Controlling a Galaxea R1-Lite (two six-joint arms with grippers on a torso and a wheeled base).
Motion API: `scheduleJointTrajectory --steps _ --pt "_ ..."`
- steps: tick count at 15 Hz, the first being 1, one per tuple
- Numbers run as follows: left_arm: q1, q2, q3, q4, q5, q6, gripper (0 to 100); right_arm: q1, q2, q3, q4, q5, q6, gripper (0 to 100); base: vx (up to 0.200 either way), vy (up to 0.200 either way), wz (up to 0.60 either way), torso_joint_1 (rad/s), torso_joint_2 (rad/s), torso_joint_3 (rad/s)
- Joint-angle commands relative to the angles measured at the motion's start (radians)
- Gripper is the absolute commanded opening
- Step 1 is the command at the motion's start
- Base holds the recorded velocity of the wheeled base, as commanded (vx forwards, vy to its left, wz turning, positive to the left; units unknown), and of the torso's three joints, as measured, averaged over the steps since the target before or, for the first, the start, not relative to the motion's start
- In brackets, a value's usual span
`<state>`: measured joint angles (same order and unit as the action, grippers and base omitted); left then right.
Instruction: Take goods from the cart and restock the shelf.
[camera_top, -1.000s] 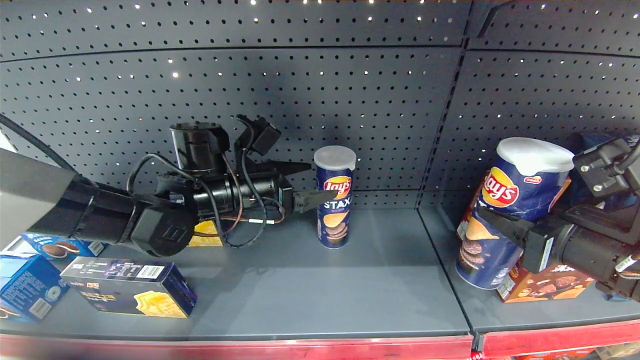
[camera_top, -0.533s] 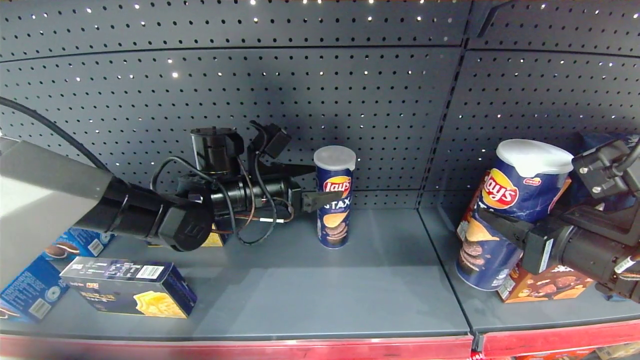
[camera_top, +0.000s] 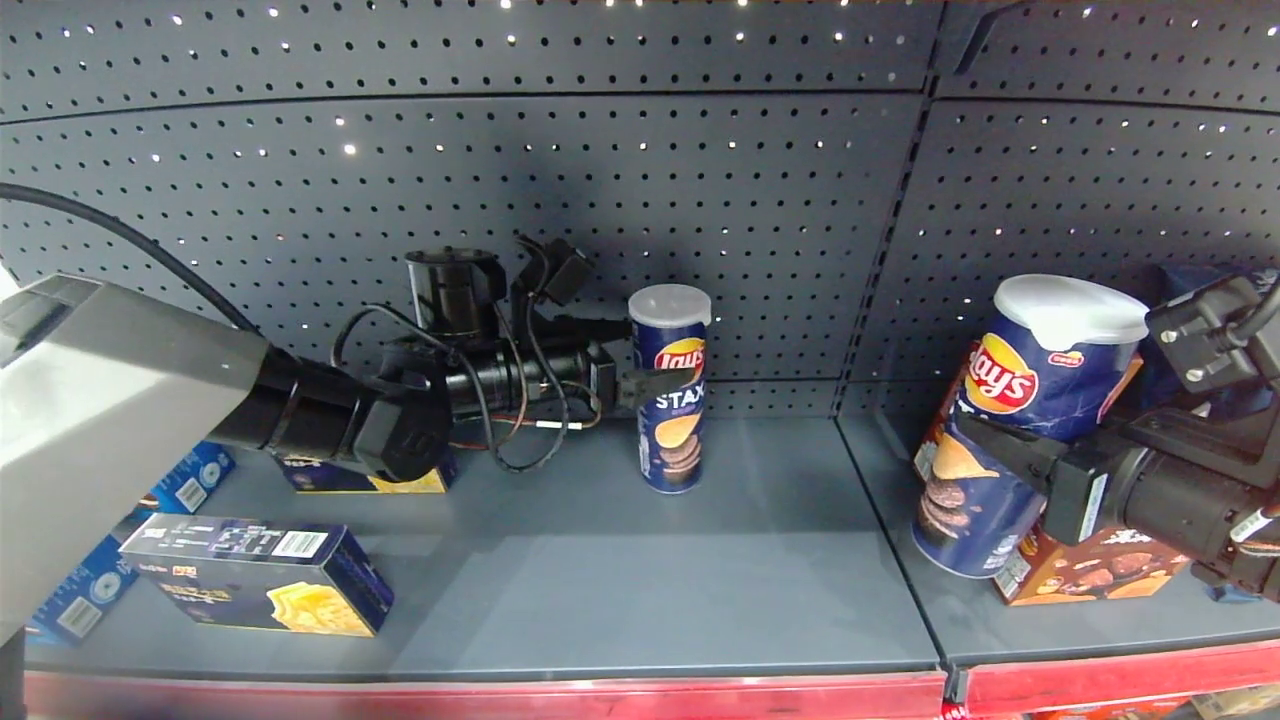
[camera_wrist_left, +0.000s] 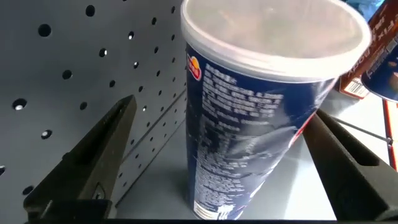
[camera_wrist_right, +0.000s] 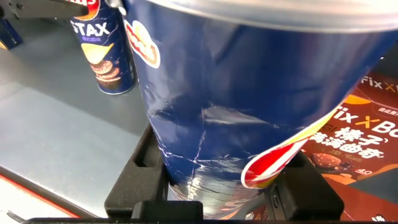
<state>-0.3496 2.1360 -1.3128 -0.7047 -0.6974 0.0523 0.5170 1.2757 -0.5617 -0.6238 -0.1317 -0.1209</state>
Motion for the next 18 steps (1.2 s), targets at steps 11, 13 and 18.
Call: scheduleJointTrajectory --steps 11,13,18 --pt "-0.077 -0.014 -0.013 0.1 0.13 0.004 100 -0.002 -0.001 0.003 -0.001 0.0 0.0 0 0.0 0.0 0.0 0.0 0.0 0.0" --pt "-0.075 -0.011 -0.028 0.1 0.133 0.004 100 -0.002 -0.003 0.003 -0.002 0.0 0.0 0 0.0 0.0 0.0 0.0 0.0 0.0" --pt "-0.071 -0.004 -0.092 0.14 0.141 0.007 100 -0.002 -0.004 0.002 -0.002 0.0 0.0 0 0.0 0.0 0.0 0.0 0.0 0.0"
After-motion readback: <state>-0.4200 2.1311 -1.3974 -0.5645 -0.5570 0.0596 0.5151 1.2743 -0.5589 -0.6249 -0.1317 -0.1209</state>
